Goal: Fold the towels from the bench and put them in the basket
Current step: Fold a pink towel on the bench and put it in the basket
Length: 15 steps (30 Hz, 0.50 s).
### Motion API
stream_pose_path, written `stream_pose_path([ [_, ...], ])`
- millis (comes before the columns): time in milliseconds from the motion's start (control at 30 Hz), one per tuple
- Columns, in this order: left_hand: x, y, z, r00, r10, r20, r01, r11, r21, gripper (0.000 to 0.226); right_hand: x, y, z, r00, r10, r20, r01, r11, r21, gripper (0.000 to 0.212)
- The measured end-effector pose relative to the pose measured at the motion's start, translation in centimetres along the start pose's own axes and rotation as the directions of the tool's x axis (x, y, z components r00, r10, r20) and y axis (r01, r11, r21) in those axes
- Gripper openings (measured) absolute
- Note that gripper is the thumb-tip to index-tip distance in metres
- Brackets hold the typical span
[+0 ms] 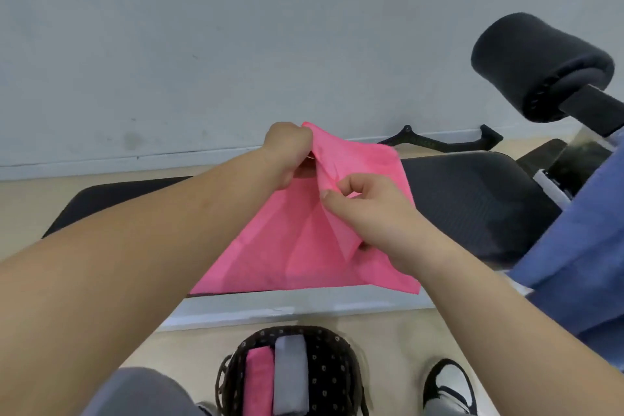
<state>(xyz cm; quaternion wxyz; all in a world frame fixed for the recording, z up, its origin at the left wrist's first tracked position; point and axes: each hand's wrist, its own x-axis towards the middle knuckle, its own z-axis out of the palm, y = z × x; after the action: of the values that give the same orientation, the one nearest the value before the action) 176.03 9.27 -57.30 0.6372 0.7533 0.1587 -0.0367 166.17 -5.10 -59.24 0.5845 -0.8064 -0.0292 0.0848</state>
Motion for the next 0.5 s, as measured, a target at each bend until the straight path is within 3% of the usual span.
stream_pose_path([
  [233, 2.3, -2.5, -10.5, 0.990, 0.030, -0.136, -0.025, 0.999, 0.042, 0.032, 2.2, -2.0, 9.9, 0.987, -0.101, 0.126, 0.093, 0.994, 0.064, 0.034],
  [333, 3.1, -3.9, -13.5, 0.984, 0.010, -0.179, 0.002, 0.998, 0.066, 0.028, 2.8, -1.8, 12.5, 0.977, -0.047, 0.208, 0.028, 0.995, 0.091, 0.036],
  [433, 2.9, -5.9, -15.2, 0.983, -0.078, -0.168, 0.105, 0.981, 0.160, 0.014, 2.6, -1.4, 13.6, 0.916, 0.059, 0.398, -0.073, 0.997, 0.019, 0.029],
  [500, 2.3, -6.7, -15.5, 0.984, -0.099, -0.148, 0.128, 0.971, 0.202, 0.009, 2.5, -1.2, 13.6, 0.894, 0.083, 0.439, -0.091, 0.996, -0.004, 0.028],
])
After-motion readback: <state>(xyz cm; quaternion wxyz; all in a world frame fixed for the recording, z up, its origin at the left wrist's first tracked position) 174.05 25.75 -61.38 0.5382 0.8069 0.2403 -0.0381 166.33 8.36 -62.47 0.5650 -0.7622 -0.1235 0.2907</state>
